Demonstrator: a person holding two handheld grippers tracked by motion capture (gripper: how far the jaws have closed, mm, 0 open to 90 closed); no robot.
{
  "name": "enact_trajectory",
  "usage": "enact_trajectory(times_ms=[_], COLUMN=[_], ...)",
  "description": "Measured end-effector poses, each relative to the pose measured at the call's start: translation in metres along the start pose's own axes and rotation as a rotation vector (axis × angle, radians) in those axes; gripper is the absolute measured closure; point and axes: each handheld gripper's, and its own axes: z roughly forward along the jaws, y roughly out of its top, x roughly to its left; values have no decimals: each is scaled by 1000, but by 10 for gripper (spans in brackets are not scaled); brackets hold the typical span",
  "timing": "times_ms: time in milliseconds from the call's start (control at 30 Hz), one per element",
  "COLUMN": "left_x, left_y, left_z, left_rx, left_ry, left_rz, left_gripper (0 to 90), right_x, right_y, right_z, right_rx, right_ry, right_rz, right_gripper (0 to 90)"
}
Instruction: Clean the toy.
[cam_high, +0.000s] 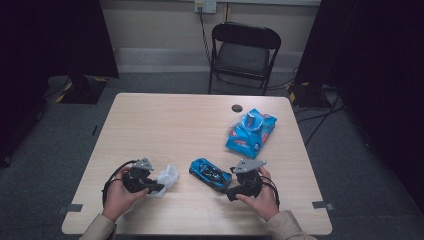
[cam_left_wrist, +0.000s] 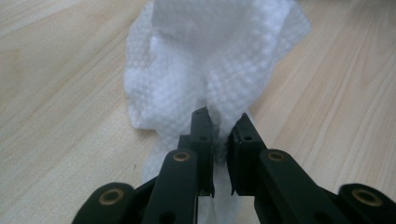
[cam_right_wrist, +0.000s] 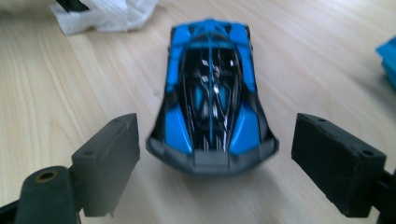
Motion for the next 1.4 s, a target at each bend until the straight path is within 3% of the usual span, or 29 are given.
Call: enact_trajectory(times_ms=[133,300,433,633,1100,1400], left_x=[0,1,1,1,-1,0], left_y=[-1,-3,-4,-4,-4,-5], left_z=[1,1,1,1,1,2], left_rx=[0,-12,-14,-22,-11,-22], left_ry=[-8,-14,-14,-13,-15,-23], left_rz=[9,4,10,8,13,14], left_gripper=[804,804,801,801,774,761], right_x=[-3,-4,-3,3,2,1], right_y=[-11,-18,-17,-15,-14,-14], right_z=[5,14,16,21,21,22], right_rx=[6,39,35,70,69,70], right_ry=[9,8,11,-18,-13,-36], right_rz=[25,17,11,-47,-45,-31], right_gripper=[145,148,150,145,143,138])
